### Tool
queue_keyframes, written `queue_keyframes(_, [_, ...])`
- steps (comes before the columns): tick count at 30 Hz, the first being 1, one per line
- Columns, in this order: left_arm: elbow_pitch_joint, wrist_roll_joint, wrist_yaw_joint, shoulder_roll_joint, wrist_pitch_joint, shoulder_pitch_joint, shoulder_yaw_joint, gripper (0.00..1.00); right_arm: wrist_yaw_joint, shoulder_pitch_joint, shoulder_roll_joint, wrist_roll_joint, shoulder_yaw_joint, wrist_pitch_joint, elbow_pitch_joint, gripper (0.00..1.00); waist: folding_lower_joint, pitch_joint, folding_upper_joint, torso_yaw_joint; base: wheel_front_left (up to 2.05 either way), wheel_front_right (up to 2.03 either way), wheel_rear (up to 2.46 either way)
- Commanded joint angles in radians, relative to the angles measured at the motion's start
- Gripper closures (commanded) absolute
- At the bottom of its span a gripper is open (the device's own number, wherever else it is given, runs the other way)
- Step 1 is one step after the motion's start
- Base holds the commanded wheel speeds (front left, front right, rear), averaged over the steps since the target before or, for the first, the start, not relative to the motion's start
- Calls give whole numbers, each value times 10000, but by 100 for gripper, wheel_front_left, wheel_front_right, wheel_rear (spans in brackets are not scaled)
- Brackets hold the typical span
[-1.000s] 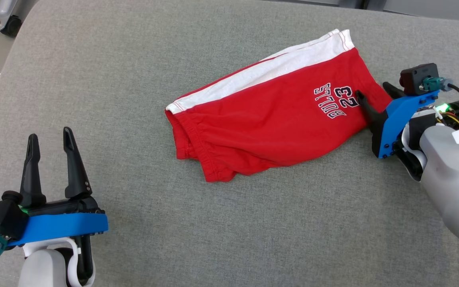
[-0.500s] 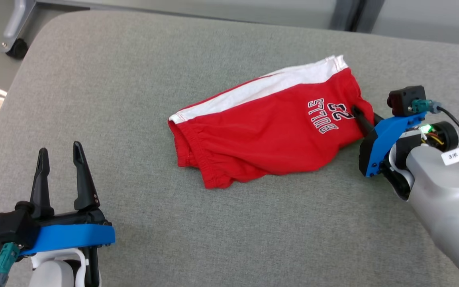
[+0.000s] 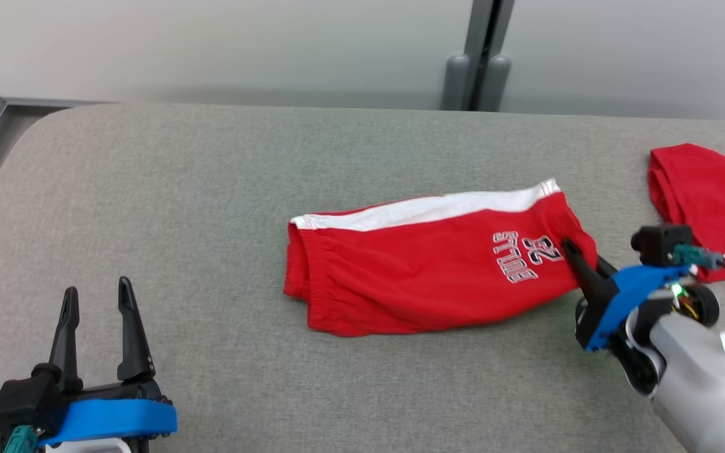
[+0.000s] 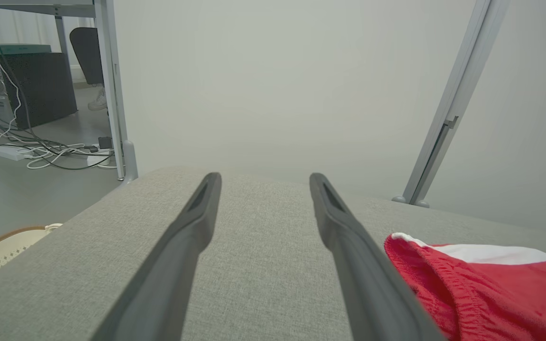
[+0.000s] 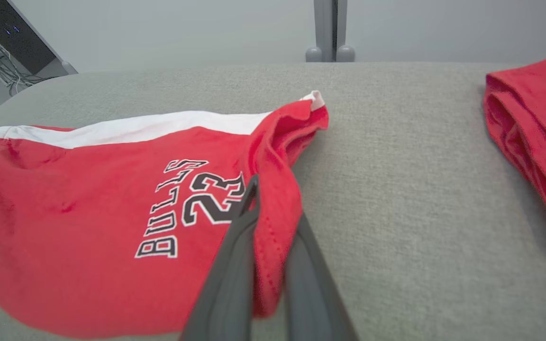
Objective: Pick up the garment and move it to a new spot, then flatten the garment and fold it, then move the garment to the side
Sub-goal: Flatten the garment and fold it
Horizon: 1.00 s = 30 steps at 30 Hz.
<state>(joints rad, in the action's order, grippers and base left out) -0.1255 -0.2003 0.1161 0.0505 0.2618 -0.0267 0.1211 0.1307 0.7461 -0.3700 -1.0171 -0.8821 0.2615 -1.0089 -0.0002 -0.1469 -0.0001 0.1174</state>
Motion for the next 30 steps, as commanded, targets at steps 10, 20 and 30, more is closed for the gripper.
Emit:
queue_keyframes(10, [106, 78, 101, -1, 41, 241, 53, 0, 1, -1887, -580, 562, 2011, 46, 89, 100, 2, 372, 1, -513, 0, 0, 0])
queue_keyframes(20, [48, 102, 127, -1, 41, 97, 6, 0, 1, -1849, -194, 1371, 3154, 48, 164, 100, 2, 259, 1, -566, 0, 0, 0])
queue_keyframes(30, [8, 84, 153, -1, 42, 164, -32, 0, 3, -1568, 728, 2885, 3875, 42, 2208, 100, 2, 417, 1, -539, 0, 0, 0])
